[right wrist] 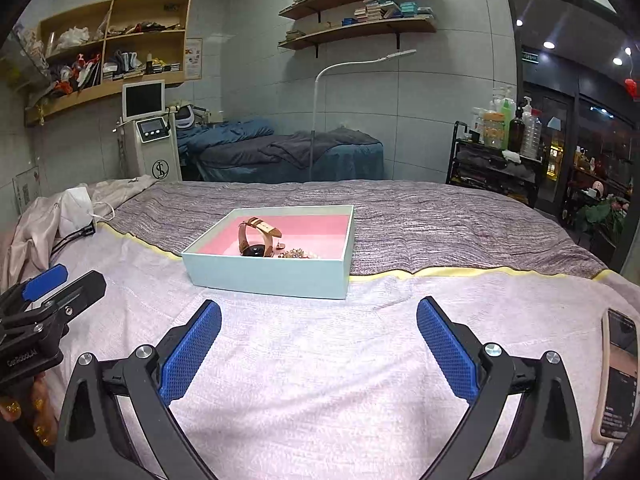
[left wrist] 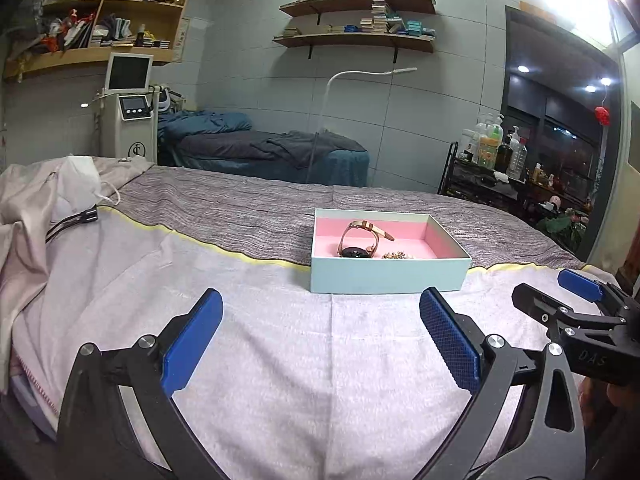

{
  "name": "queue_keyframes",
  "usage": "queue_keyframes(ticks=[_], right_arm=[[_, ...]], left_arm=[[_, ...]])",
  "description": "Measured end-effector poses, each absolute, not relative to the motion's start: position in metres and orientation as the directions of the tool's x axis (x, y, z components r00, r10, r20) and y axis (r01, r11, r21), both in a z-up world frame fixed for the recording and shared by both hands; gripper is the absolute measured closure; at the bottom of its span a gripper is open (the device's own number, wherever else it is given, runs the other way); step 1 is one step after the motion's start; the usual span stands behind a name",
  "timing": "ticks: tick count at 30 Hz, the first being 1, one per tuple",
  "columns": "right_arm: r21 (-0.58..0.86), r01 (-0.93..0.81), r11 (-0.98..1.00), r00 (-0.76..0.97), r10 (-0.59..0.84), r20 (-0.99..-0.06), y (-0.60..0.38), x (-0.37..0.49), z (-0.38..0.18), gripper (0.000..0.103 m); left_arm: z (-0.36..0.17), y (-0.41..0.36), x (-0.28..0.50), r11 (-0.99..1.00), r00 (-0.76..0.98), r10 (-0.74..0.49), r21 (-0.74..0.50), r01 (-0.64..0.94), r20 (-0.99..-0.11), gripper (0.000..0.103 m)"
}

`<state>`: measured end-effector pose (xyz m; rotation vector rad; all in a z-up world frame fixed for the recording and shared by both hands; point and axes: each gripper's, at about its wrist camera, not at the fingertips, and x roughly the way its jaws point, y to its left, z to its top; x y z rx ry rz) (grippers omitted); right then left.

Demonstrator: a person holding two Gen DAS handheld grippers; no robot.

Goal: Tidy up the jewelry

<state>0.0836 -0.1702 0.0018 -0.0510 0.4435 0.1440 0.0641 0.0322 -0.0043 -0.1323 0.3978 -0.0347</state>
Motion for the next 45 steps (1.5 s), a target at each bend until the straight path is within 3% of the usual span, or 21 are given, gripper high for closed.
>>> queue_keyframes(ticks=[9,14,45], right_arm=[[-0.032,-0.097,0.995,0.896,0.073,-0.439,-0.174,0.041,0.003,0.007],[-0.005,-0.096,0.995,0.891,0.084,-0.446,-0.174,0.029,0.007,0.007],[0.005,-0.11,0.994,0.889,0.101,-0.446,-0.17,0.023,0.006,0.007]], left_arm=[[-0.006,0.036,0.023,0.992,0.899,0.013,-0.11,-0.068,-0.437,0.006],[0.001,0.04,0.009,0.989,0.911,0.035,-0.115,-0.09,-0.411,0.006],[-0.001,0.044,0.009,0.987,0.901,0.027,-0.13,-0.092,-0.434,0.006]])
